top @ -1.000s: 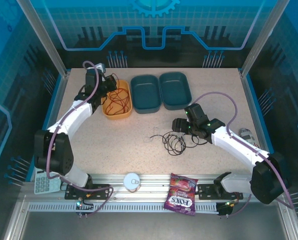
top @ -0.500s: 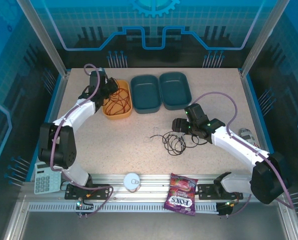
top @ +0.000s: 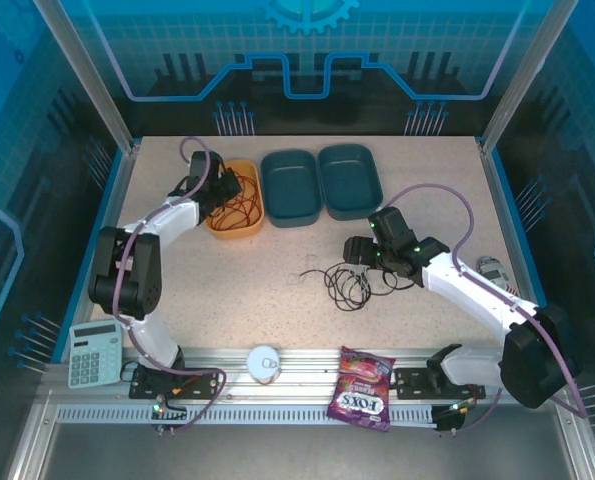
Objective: Untangle the cables
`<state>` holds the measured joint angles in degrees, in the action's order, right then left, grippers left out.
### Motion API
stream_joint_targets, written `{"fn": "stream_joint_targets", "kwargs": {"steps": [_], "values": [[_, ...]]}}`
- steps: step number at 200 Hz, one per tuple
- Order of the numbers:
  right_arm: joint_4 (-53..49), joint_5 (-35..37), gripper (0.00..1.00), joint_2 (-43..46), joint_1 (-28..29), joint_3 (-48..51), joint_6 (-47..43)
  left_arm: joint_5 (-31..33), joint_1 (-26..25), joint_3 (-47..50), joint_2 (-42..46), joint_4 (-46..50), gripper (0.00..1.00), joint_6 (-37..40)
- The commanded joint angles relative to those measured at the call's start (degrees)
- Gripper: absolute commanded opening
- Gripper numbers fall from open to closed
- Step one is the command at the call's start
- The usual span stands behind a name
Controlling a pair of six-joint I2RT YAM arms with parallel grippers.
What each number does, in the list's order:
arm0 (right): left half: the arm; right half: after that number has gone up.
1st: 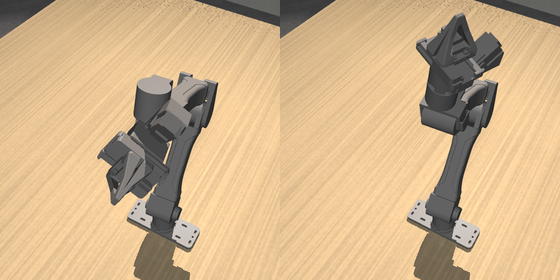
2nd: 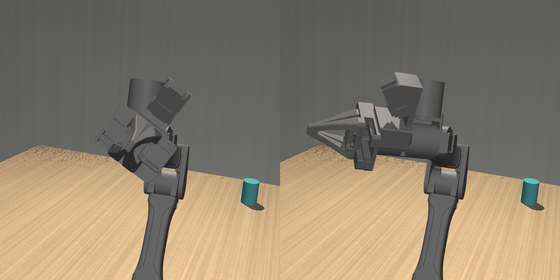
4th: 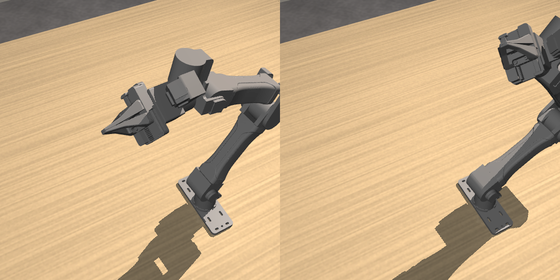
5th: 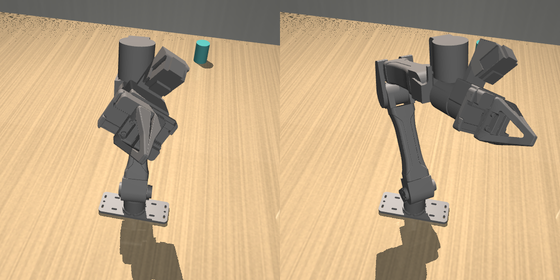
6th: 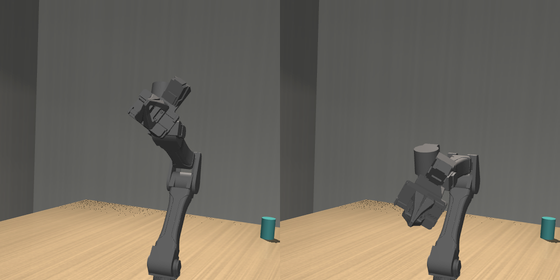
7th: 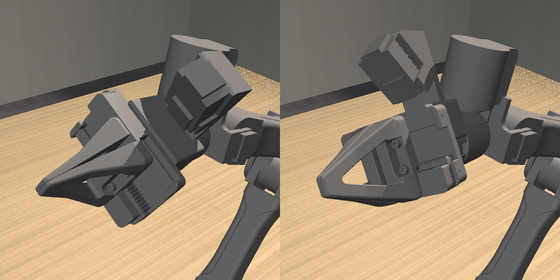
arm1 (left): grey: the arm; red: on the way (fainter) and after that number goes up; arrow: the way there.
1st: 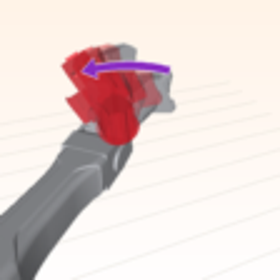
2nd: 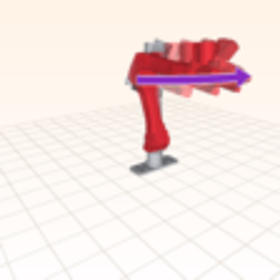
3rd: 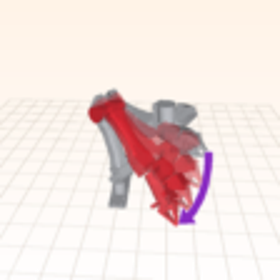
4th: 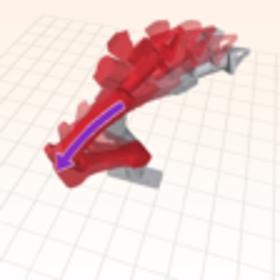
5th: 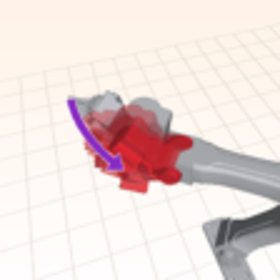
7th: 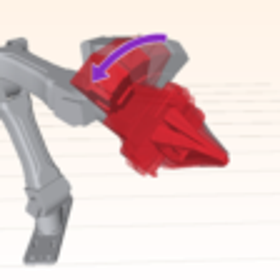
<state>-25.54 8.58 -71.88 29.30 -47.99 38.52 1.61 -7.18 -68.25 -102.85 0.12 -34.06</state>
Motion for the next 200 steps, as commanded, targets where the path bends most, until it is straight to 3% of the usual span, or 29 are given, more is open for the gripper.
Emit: {"fn": "stream_joint_targets", "kwargs": {"steps": [1, 107, 169, 200], "values": [[-1.2, 0.1, 0.82, 0.9, 0.8, 0.0, -0.2, -1.9, 0.5, -2.8, -2.5, 3.1, 0.00, 2.8], [-1.5, -0.6, 0.82, 0.2, 0.8, -1.3, -0.5, 3.8, 0.6, -18.2, -13.5, 18.4, 0.08, 11.3], [-1.7, -0.1, 0.82, 1.1, 1.0, -1.8, -1.1, 6.0, 0.9, -22.3, -17.3, 22.4, 0.18, 11.5], [-2.1, 0.0, 0.82, 1.1, 1.1, -2.1, -1.3, 6.6, 0.9, -22.5, -17.6, 22.3, 0.29, 11.5]]}}
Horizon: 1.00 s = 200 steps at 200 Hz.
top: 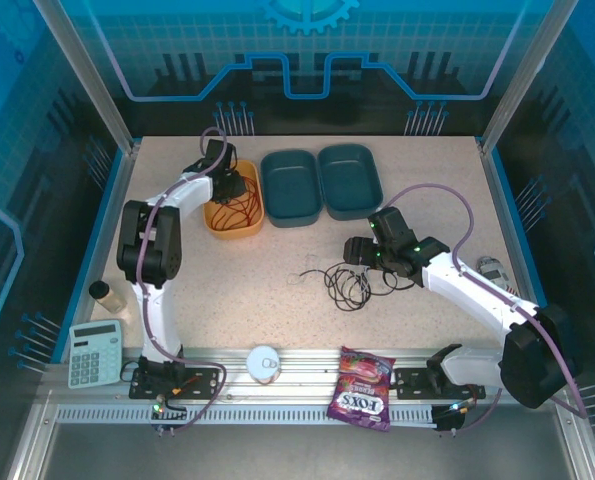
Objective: Untangle the cables
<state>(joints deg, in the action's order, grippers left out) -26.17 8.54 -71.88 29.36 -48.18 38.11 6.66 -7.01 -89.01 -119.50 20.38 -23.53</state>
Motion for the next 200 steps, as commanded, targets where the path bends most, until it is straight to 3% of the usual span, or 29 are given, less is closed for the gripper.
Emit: {"fn": "stream_joint_targets", "kwargs": {"steps": [1, 29, 108, 123, 163, 176, 200], "values": [[-1.6, 0.1, 0.82, 1.1, 1.0, -1.9, -0.8, 1.6, 0.8, -1.6, -0.9, 2.1, 0.30, 1.0], [-1.7, 0.2, 0.82, 1.4, 1.0, -1.9, -0.8, 1.6, 0.7, -0.9, 1.7, 1.5, 0.50, 1.4], [-0.6, 0.3, 0.83, 2.1, 1.4, -0.5, 0.0, 0.8, 0.7, 6.2, 15.5, -0.6, 0.87, 2.0], [-0.9, 0.6, 0.83, 2.1, 1.4, -0.4, 0.2, 0.8, 0.7, 7.9, 18.2, -0.4, 0.99, 2.1], [-3.0, 2.1, 0.88, 1.0, 1.5, -0.9, 0.9, 0.1, 0.6, 13.6, 26.6, 0.0, 0.99, 0.4], [-3.8, 2.7, 0.94, 0.5, 1.4, -1.1, 1.3, -1.5, 0.5, 16.9, 30.2, -1.4, 0.99, -0.7], [-5.2, 4.1, 0.95, -0.8, 1.5, -1.5, 1.5, -4.5, -0.4, 24.1, 37.6, -5.1, 0.99, -3.2]]}}
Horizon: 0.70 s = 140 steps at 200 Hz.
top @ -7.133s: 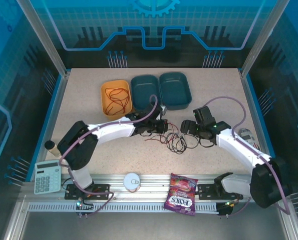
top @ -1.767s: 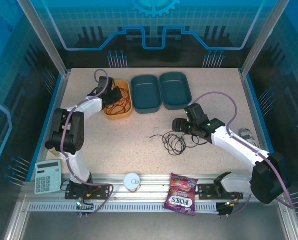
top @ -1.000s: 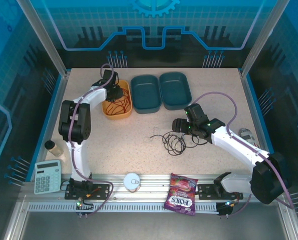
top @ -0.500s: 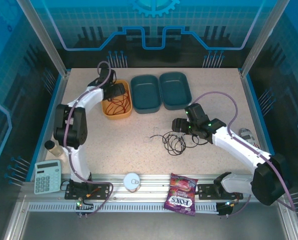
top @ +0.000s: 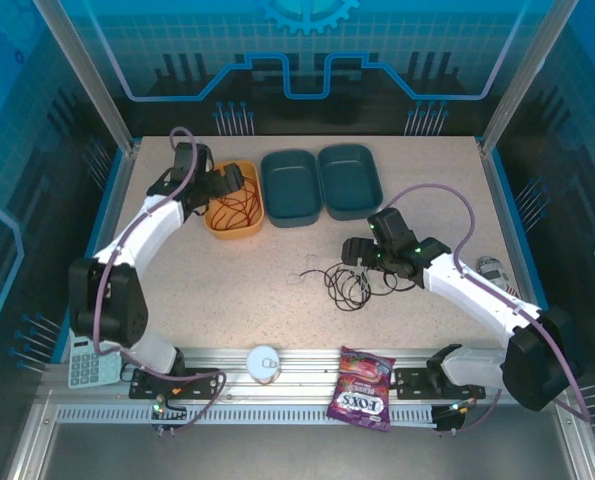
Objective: Untangle the cables
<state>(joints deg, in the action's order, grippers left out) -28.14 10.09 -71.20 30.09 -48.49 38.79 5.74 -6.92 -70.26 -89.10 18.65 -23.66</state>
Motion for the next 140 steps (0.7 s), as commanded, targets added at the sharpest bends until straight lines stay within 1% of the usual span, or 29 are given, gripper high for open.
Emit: {"fn": "stream_joint_targets", "kwargs": {"steps": [1, 25, 54, 73, 77, 99, 117, 140], "values": [[-3.3, 2.6, 0.95, -1.5, 0.8, -1.2, 0.8, -3.7, -0.6, 5.7, 7.5, -3.5, 0.99, -3.1], [-4.0, 3.3, 0.94, -2.8, 0.8, -1.4, 0.5, -3.3, -3.0, 13.5, 15.2, -8.1, 0.99, -5.2], [-4.5, 4.1, 0.91, -4.3, 1.5, -1.5, 0.2, -0.2, -7.9, 21.3, 22.9, -12.2, 0.99, -6.5], [-5.8, 5.1, 0.89, -5.6, 2.1, -1.6, 0.2, 0.9, -11.4, 24.8, 26.0, -13.4, 0.99, -7.3], [-6.0, 5.3, 0.88, -5.9, 2.2, -3.2, 0.2, 1.3, -12.0, 25.5, 26.3, -13.8, 0.99, -7.5], [-6.9, 5.7, 0.85, -7.2, 3.5, -4.7, 0.1, 2.1, -15.0, 29.7, 28.4, -15.2, 0.99, -9.4], [-6.4, 4.2, 0.83, -8.7, 5.1, -5.6, 0.5, 2.9, -16.3, 33.4, 29.9, -16.5, 0.99, -11.8], [-5.4, 3.0, 0.83, -10.8, 7.6, -7.5, 1.5, 3.2, -16.7, 37.2, 31.8, -18.6, 0.99, -14.3]]}}
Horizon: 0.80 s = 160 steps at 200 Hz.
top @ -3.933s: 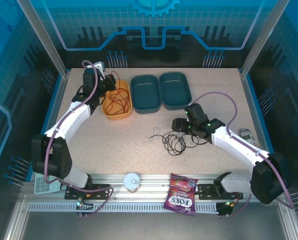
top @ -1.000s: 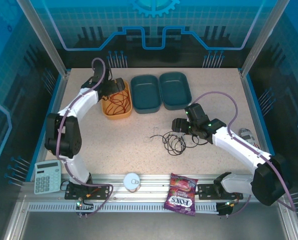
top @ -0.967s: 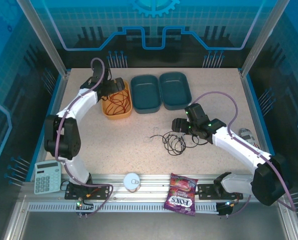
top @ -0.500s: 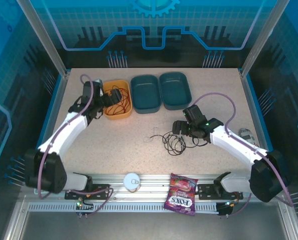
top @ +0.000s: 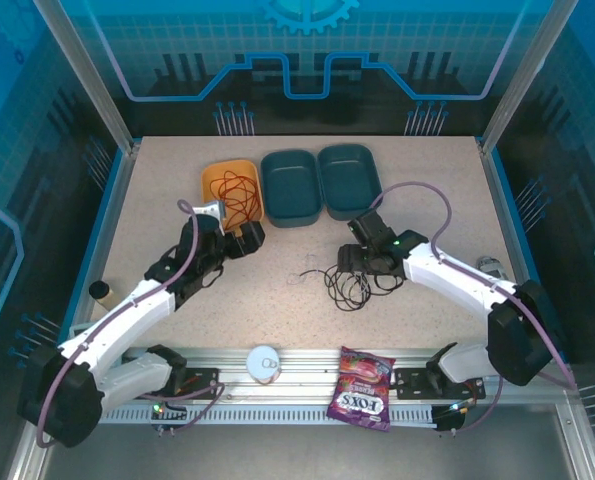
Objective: Untangle the cables
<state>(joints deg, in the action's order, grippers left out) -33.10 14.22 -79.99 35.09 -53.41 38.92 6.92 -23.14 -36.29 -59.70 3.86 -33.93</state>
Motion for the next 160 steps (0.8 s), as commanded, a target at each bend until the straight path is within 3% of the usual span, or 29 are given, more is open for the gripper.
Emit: {"fn": "stream_joint_targets", "kwargs": {"steps": [1, 32, 55, 123, 160], "values": [[-0.3, -1.3, 0.83, -2.1, 2.7, -2.7, 1.3, 2.0, -0.6, 3.4, 2.4, -3.8, 0.99, -4.2], [4.0, -4.6, 0.82, -5.7, 4.7, -3.9, 1.8, 2.5, -0.6, 4.9, 3.2, -4.2, 0.99, -4.7], [2.5, -3.3, 0.72, -8.3, 5.3, -5.6, 2.9, 2.2, -0.6, 5.2, 2.5, -5.0, 0.99, -5.0], [-3.5, -1.4, 0.66, -12.2, 6.5, -7.2, 7.2, 0.0, -0.6, 5.1, -1.8, -8.0, 0.99, -5.9], [-2.8, -3.3, 0.55, -15.4, 8.6, -8.3, 5.6, -0.1, -0.5, 4.8, -3.0, -8.5, 0.99, -5.8]]}}
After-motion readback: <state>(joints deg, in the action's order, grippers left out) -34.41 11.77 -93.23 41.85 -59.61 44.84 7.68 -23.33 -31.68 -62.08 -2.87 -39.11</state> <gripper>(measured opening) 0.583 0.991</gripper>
